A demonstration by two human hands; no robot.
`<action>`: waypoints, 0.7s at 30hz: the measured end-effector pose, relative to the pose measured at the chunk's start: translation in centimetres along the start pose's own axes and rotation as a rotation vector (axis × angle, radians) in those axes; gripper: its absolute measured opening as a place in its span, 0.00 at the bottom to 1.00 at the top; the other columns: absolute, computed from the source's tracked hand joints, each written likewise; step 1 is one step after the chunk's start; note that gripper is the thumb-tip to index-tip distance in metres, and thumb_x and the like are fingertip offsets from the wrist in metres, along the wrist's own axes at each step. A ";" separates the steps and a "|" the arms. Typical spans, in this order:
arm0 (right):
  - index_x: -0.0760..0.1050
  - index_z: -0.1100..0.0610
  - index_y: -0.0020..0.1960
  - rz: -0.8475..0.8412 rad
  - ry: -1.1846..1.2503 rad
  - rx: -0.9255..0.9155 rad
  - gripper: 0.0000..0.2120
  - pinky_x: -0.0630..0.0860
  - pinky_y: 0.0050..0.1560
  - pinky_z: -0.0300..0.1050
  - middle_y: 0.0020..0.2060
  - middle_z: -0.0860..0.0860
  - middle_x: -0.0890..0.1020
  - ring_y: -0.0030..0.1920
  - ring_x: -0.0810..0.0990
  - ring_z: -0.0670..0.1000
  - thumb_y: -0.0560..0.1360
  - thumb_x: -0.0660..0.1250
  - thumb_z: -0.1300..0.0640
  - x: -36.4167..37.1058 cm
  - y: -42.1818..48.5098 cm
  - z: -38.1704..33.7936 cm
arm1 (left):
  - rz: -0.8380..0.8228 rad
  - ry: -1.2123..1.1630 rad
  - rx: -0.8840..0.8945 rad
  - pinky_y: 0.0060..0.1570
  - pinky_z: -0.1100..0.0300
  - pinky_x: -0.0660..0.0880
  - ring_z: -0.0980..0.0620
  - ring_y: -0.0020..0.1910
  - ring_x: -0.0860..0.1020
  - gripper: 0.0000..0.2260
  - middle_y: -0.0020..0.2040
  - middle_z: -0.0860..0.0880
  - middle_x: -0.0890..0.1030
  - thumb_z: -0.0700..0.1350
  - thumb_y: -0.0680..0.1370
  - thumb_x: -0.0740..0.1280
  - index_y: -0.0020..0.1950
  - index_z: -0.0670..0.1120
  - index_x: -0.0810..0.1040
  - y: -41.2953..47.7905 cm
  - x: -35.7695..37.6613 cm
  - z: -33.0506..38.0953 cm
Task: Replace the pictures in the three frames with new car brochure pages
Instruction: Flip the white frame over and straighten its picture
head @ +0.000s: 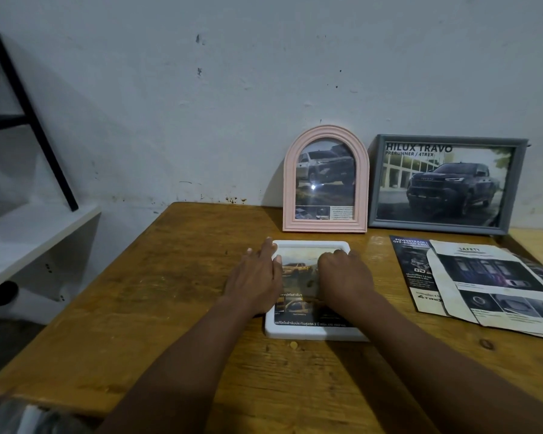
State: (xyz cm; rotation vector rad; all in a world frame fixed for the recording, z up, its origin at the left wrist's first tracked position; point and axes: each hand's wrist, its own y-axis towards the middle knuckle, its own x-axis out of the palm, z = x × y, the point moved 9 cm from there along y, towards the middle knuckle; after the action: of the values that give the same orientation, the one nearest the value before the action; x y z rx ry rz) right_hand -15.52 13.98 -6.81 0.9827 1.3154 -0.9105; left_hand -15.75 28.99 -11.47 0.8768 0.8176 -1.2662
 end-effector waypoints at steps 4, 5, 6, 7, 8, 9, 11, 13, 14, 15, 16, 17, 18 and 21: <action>0.76 0.59 0.56 0.054 0.197 0.118 0.10 0.72 0.61 0.53 0.54 0.57 0.81 0.56 0.77 0.58 0.76 0.67 0.59 0.0 1.3 -1.5 | 0.015 -0.015 0.010 0.78 0.46 0.58 0.43 0.81 0.57 0.25 0.82 0.48 0.60 0.55 0.86 0.47 0.83 0.50 0.57 0.1 0.3 -0.2; 0.76 0.59 0.55 0.069 0.291 0.142 0.10 0.74 0.58 0.52 0.52 0.57 0.80 0.54 0.77 0.58 0.75 0.68 0.59 0.1 1.6 -1.8 | 0.023 -0.021 0.015 0.78 0.46 0.58 0.43 0.81 0.57 0.25 0.82 0.48 0.60 0.55 0.86 0.47 0.83 0.50 0.57 0.2 0.3 -0.3; 0.77 0.59 0.54 0.079 0.374 0.147 0.10 0.77 0.56 0.51 0.50 0.56 0.80 0.53 0.78 0.57 0.75 0.70 0.58 0.2 1.8 -2.3 | 0.025 -0.031 0.018 0.79 0.46 0.57 0.43 0.81 0.57 0.24 0.83 0.48 0.59 0.55 0.87 0.47 0.83 0.50 0.57 0.2 0.3 -0.3; 0.78 0.59 0.53 0.085 0.429 0.122 0.09 0.78 0.54 0.51 0.48 0.55 0.80 0.51 0.79 0.56 0.74 0.70 0.57 0.3 2.0 -3.1 | 0.021 -0.045 0.016 0.79 0.46 0.57 0.43 0.81 0.56 0.24 0.83 0.48 0.58 0.54 0.87 0.47 0.83 0.50 0.57 0.2 0.3 -0.3; 0.80 0.59 0.51 0.092 0.462 0.076 0.08 0.79 0.53 0.51 0.46 0.55 0.81 0.48 0.80 0.55 0.74 0.70 0.55 0.5 2.1 -3.8 | 0.015 -0.057 0.011 0.78 0.46 0.57 0.42 0.82 0.56 0.24 0.83 0.49 0.58 0.54 0.87 0.47 0.83 0.51 0.57 0.2 0.3 -0.3; 0.81 0.58 0.50 0.086 0.477 0.020 0.08 0.79 0.52 0.51 0.44 0.54 0.82 0.47 0.80 0.54 0.75 0.70 0.55 0.8 2.1 -4.5 | 0.008 -0.067 0.004 0.78 0.45 0.56 0.42 0.82 0.55 0.24 0.83 0.49 0.57 0.54 0.87 0.47 0.83 0.51 0.56 0.2 0.4 -0.4; 0.83 0.55 0.51 0.037 0.475 -0.098 0.07 0.79 0.51 0.53 0.43 0.53 0.83 0.47 0.79 0.54 0.75 0.69 0.57 1.5 1.9 -4.8 | 0.015 -0.079 0.009 0.78 0.43 0.57 0.42 0.81 0.56 0.25 0.83 0.48 0.59 0.56 0.86 0.45 0.83 0.51 0.56 0.3 0.4 -0.4; 0.84 0.51 0.54 -0.018 0.459 -0.213 0.13 0.79 0.53 0.55 0.47 0.51 0.84 0.50 0.78 0.54 0.73 0.68 0.62 1.9 1.4 -4.1 | 0.037 -0.079 0.015 0.77 0.42 0.60 0.42 0.80 0.60 0.26 0.81 0.46 0.62 0.57 0.85 0.45 0.82 0.50 0.58 0.4 0.3 -0.5; 0.84 0.49 0.55 -0.039 0.457 -0.261 0.16 0.78 0.55 0.56 0.50 0.50 0.85 0.52 0.79 0.53 0.72 0.68 0.64 1.9 1.1 -3.4 | 0.046 -0.076 0.011 0.76 0.42 0.61 0.41 0.79 0.62 0.25 0.81 0.45 0.64 0.56 0.85 0.46 0.81 0.49 0.59 0.4 0.2 -0.6; 0.84 0.47 0.56 -0.052 0.447 -0.297 0.19 0.77 0.57 0.56 0.52 0.48 0.85 0.54 0.79 0.53 0.72 0.68 0.65 1.7 0.7 -2.7 | 0.051 -0.075 0.009 0.76 0.42 0.62 0.41 0.78 0.63 0.25 0.80 0.45 0.65 0.56 0.85 0.46 0.81 0.49 0.59 0.4 0.2 -0.7; 0.84 0.47 0.56 -0.061 0.427 -0.326 0.20 0.76 0.59 0.55 0.54 0.46 0.84 0.56 0.78 0.52 0.72 0.67 0.66 1.4 0.2 -2.0 | 0.051 -0.072 0.010 0.76 0.42 0.62 0.41 0.78 0.64 0.26 0.80 0.45 0.65 0.56 0.85 0.46 0.81 0.49 0.59 0.4 0.2 -0.6; 0.84 0.46 0.56 -0.070 0.393 -0.333 0.20 0.74 0.61 0.55 0.56 0.45 0.84 0.58 0.77 0.52 0.72 0.67 0.67 1.1 -0.2 -1.2 | 0.050 -0.072 0.011 0.76 0.42 0.62 0.40 0.78 0.64 0.26 0.80 0.44 0.65 0.57 0.85 0.45 0.81 0.49 0.59 0.3 0.2 -0.6; 0.83 0.45 0.57 -0.078 0.357 -0.328 0.20 0.72 0.62 0.54 0.57 0.44 0.83 0.60 0.75 0.52 0.73 0.66 0.66 0.9 -0.7 -0.4 | 0.049 -0.069 0.010 0.76 0.42 0.61 0.40 0.78 0.63 0.26 0.80 0.44 0.65 0.57 0.85 0.45 0.81 0.49 0.59 0.3 0.3 -0.7; 0.81 0.44 0.60 -0.051 0.248 -0.243 0.20 0.74 0.61 0.52 0.59 0.47 0.82 0.61 0.76 0.53 0.74 0.66 0.64 -0.1 -1.9 2.2 | 0.043 -0.063 0.002 0.77 0.43 0.60 0.41 0.79 0.61 0.26 0.80 0.44 0.64 0.56 0.86 0.46 0.82 0.49 0.58 0.2 0.3 -0.7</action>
State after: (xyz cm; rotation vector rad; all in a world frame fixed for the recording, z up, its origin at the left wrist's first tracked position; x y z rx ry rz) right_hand -16.60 11.28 -6.85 0.8943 1.6250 -0.6609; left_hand -15.51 29.49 -12.06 0.8476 0.7443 -1.2509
